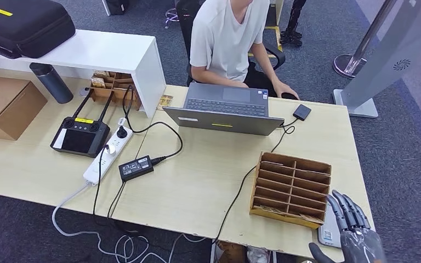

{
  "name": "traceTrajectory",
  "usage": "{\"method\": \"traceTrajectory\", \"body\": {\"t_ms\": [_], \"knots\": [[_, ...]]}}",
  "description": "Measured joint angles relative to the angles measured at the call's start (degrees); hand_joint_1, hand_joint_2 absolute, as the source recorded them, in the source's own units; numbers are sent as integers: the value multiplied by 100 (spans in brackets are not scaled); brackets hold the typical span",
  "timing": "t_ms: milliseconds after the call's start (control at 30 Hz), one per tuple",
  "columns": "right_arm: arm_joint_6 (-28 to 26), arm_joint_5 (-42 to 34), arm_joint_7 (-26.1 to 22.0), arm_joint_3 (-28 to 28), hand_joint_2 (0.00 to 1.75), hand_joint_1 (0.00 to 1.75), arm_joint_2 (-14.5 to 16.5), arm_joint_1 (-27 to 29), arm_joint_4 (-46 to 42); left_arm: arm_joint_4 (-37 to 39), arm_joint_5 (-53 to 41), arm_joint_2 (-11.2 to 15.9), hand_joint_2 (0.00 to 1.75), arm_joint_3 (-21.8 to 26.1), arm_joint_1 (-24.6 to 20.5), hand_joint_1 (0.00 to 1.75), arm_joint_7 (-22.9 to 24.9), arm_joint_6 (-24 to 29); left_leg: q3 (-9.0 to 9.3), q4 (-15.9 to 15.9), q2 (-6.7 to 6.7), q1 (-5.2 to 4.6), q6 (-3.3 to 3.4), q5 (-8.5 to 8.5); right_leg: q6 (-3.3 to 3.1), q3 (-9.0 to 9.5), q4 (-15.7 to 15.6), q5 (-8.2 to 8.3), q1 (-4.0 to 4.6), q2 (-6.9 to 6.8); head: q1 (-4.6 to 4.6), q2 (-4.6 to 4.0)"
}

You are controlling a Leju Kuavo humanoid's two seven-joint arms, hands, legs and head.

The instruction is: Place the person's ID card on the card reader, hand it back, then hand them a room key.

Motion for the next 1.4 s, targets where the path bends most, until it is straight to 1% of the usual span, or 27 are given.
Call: {"method": "traceTrajectory", "body": {"t_ms": [233, 467, 767, 1167, 1400], "knots": [[-87, -45, 111, 287, 175, 0, -9, -146, 206, 11, 0, 0, 175, -3, 1, 0, 0, 27, 0, 0, 1, 0, 0, 0, 0, 0, 0, 0, 0, 1, 0, 0], [-240, 19, 153, 378, 175, 0, 30, -338, 680, 13, 0, 0, 175, -8, 2, 0, 0, 47, 0, 0, 2, 0, 0, 0, 0, 0, 0, 0, 0, 2, 1, 0], [-364, 8, 169, 368, 175, 0, 223, -487, 1286, 13, 0, 0, 175, -13, 7, 0, 0, 75, 0, 0, 2, 0, 0, 0, 0, -1, 0, 0, 0, 3, 0, 0], [-401, -15, 164, 337, 175, 0, 427, -513, 1541, 13, 0, 0, 175, -13, 17, 0, 0, 118, 0, 0, 3, 0, 0, 0, 0, -1, 0, 0, 0, 3, 1, 0], [-423, 17, -26, 337, 175, 0, 671, -676, 1814, 13, 0, -2, 175, -21, 22, 0, 0, 144, 0, 0, 5, 1, 0, 0, -1, -1, 0, 1, 1, 4, 1, 0]]}}
